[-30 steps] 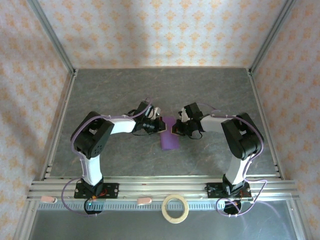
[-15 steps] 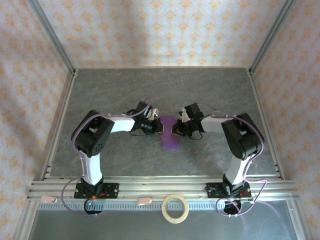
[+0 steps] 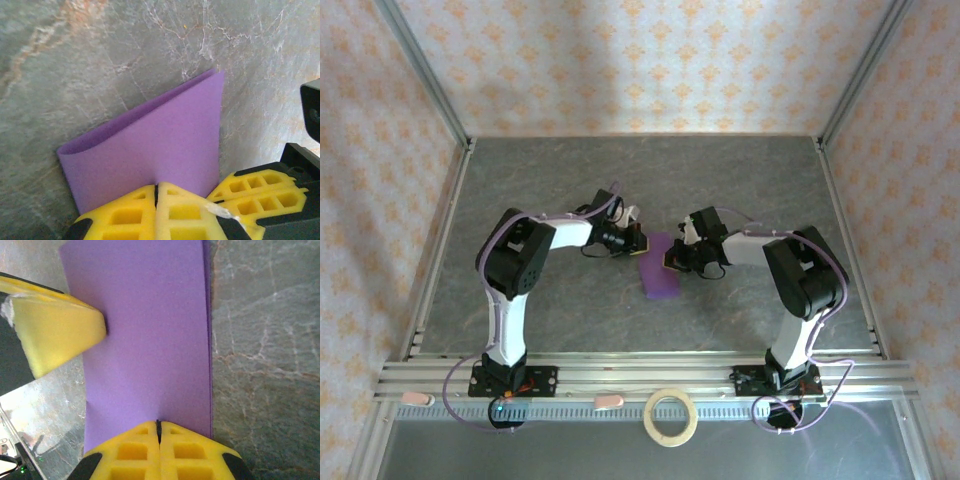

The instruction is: Fold a paper plane with a square sheet of paper (pick it up from the middle)

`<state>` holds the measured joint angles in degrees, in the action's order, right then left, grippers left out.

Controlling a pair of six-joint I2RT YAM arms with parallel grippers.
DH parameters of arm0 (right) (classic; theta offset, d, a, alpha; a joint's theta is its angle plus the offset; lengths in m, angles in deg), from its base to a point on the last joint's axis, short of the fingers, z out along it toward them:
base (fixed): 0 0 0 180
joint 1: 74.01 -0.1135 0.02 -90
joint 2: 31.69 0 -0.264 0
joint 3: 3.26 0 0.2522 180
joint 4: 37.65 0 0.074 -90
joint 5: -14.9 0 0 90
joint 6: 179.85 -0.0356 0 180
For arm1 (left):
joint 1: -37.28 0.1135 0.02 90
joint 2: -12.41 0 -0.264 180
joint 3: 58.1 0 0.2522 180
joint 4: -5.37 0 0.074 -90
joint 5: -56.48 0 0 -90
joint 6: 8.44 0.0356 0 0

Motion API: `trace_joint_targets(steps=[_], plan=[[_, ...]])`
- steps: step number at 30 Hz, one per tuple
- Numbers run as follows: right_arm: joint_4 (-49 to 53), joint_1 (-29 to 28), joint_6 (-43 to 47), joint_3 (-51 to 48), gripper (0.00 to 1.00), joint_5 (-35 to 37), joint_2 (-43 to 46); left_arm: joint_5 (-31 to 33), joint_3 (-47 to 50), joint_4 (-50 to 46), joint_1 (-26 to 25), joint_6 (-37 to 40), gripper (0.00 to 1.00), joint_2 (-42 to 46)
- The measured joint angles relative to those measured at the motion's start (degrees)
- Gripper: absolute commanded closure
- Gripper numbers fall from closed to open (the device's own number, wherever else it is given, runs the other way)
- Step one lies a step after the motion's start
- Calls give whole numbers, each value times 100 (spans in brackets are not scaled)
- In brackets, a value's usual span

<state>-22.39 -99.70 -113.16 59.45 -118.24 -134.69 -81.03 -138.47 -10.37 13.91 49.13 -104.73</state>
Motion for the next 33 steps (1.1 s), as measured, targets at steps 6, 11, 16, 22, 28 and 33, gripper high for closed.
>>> trace_joint_targets(steps=[6,11,16,22,28,33], plan=[[-44,4,-2,-24,100,-15,0,46,-103,-225,79,284,100,0],[-48,4,-4,-26,100,-17,0,302,-293,-426,225,295,100,26],[-48,4,-24,-26,100,-17,4,289,-310,-426,321,234,100,247],[-48,4,-66,-26,100,-17,4,122,-540,-632,81,356,100,249],[-50,4,-68,-26,100,-17,4,94,-702,-688,-48,452,100,-153],[-66,4,-85,-33,100,-15,7,-2,-826,-767,63,518,100,-393]])
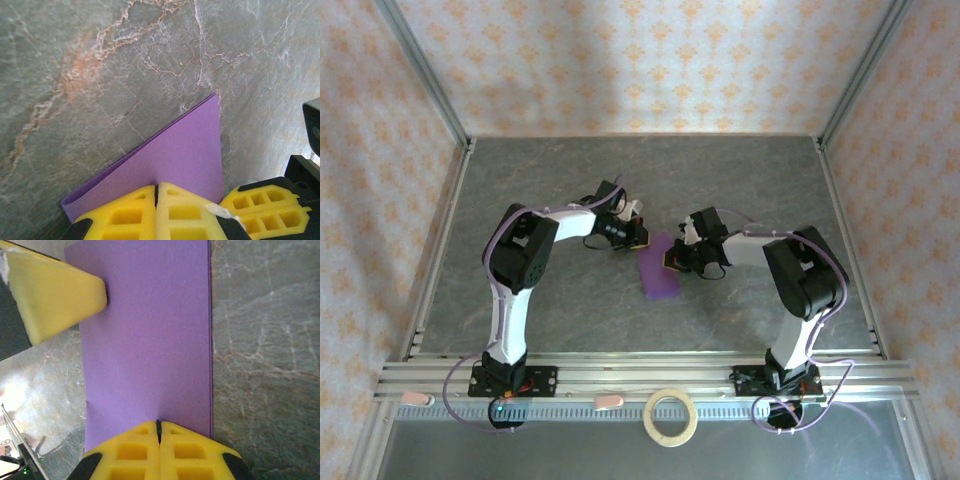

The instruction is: Fold a paper plane with a square sheet of paper (pick it up from the middle)

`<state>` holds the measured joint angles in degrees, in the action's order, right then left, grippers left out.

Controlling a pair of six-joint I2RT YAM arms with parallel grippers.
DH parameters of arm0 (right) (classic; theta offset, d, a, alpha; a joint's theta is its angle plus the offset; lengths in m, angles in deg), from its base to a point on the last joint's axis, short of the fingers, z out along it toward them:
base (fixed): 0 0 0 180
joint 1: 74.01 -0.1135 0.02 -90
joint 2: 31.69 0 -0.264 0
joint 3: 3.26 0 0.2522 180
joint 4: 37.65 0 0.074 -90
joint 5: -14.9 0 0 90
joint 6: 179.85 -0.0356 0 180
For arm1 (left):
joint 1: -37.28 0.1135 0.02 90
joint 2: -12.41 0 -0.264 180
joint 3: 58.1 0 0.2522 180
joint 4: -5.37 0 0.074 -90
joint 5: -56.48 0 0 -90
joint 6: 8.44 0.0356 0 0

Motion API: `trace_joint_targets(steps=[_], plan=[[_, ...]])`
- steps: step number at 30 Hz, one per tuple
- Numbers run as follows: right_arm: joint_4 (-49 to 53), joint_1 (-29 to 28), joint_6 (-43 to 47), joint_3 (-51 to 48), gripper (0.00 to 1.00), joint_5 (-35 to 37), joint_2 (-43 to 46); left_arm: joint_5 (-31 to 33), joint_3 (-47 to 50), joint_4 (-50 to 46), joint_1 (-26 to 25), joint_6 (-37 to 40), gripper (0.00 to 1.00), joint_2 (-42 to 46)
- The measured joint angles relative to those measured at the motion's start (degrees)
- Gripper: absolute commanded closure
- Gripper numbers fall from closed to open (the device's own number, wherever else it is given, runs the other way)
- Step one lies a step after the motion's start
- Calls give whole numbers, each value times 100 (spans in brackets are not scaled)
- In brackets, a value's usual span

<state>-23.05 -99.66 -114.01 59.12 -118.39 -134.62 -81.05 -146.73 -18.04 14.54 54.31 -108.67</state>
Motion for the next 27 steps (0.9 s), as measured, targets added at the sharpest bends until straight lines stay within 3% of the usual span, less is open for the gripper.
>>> trace_joint_targets(steps=[19,27], plan=[[-284,0,-133,-125,100,-7,7,216,-26,177,437,-142,100,0],[-522,11,-306,-267,100,-15,57,776,380,400,566,-442,100,973]])
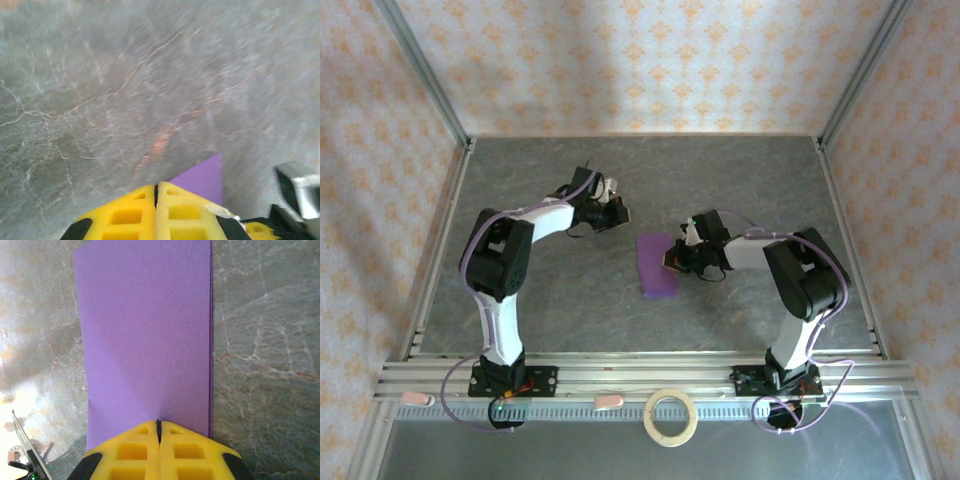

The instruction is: Fold a paper plane with a square sheet of paper (pick it up from the middle)

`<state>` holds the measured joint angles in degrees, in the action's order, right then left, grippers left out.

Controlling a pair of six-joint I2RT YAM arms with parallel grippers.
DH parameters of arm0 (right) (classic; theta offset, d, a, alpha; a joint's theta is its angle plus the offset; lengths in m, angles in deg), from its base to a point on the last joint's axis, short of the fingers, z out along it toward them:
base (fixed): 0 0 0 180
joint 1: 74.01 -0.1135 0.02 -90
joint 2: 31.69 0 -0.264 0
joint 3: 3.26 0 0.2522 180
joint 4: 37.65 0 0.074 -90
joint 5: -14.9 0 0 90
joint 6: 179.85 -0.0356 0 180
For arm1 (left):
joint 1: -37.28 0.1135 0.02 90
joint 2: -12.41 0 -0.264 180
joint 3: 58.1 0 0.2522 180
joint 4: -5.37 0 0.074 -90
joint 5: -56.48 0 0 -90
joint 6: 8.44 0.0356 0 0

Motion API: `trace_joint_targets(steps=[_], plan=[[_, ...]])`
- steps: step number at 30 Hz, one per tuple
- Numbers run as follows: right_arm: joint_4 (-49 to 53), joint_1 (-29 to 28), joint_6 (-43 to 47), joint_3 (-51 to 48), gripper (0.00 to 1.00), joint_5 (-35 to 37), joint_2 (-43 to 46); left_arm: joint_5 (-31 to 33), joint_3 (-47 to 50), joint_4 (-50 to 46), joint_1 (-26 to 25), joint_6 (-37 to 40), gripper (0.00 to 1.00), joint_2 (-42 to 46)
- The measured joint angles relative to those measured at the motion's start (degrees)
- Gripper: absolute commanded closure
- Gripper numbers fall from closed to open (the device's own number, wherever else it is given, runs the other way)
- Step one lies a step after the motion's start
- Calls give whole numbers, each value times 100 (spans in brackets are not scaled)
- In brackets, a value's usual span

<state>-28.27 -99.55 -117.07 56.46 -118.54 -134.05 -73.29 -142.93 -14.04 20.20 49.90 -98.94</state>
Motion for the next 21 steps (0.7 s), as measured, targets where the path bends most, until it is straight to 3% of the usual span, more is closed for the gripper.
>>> trace_joint_targets(steps=[5,12,21], plan=[[-87,0,-125,-61,100,15,28,-260,463,348,-350,-225,100,743],[-107,0,-197,-114,100,66,79,-737,1169,649,-1257,-498,100,697],[-136,0,-236,-177,100,118,129,-907,1482,918,-1255,-597,100,133]])
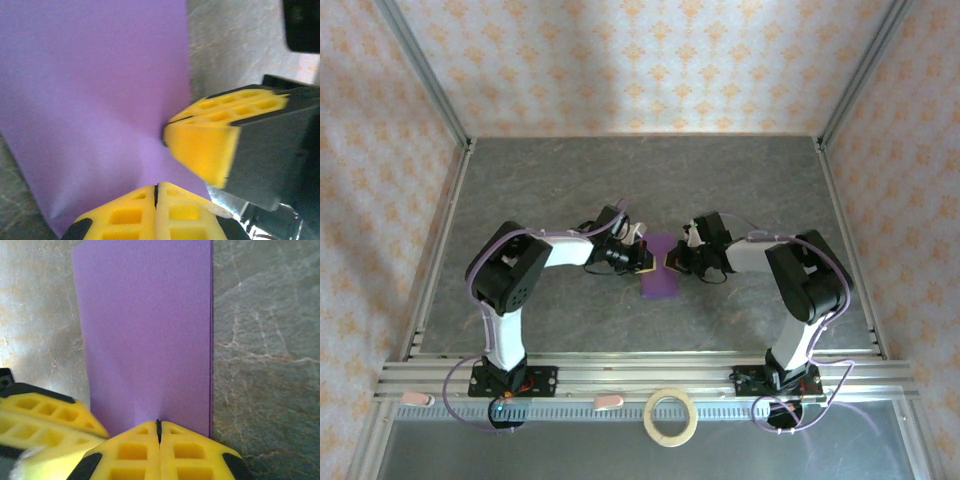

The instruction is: Fold a paper plane with a square sheet of paper (pick it up from the middle)

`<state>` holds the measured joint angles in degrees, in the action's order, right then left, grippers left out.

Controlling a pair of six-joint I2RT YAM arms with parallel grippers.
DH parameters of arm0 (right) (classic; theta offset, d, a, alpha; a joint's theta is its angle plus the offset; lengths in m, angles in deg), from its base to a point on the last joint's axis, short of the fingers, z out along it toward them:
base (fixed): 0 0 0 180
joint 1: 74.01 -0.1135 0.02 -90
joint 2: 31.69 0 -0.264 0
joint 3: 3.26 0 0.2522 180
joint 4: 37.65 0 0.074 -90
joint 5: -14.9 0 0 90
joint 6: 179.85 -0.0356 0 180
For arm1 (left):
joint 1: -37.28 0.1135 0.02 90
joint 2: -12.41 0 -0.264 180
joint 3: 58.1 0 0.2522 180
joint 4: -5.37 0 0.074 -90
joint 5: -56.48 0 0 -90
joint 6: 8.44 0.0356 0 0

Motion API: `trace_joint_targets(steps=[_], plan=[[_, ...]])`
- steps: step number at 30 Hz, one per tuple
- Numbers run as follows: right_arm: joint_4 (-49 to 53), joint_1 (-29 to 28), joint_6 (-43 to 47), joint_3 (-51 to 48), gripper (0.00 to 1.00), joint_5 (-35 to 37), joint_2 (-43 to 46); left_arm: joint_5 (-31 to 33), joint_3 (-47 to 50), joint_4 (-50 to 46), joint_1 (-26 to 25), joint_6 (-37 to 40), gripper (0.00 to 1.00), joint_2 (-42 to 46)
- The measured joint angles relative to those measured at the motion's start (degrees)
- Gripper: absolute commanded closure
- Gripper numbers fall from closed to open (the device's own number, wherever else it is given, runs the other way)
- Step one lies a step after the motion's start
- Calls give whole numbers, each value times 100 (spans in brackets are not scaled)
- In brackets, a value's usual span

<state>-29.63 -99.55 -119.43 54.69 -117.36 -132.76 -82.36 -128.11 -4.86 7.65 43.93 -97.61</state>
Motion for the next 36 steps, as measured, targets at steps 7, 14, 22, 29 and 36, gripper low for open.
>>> trace_joint_targets(steps=[7,14,22,29,36], plan=[[-22,-2,-15,-11,100,4,0,59,173,46,46,417,100,-31],[-105,-2,-50,-57,100,2,11,136,782,-55,332,1016,98,533],[-103,-2,-87,-74,100,33,44,271,817,-404,348,732,99,1322],[-101,-2,-90,-96,100,68,70,192,490,-50,-57,249,99,1132],[-98,-2,-90,-96,100,74,74,125,654,168,-151,149,99,570]])
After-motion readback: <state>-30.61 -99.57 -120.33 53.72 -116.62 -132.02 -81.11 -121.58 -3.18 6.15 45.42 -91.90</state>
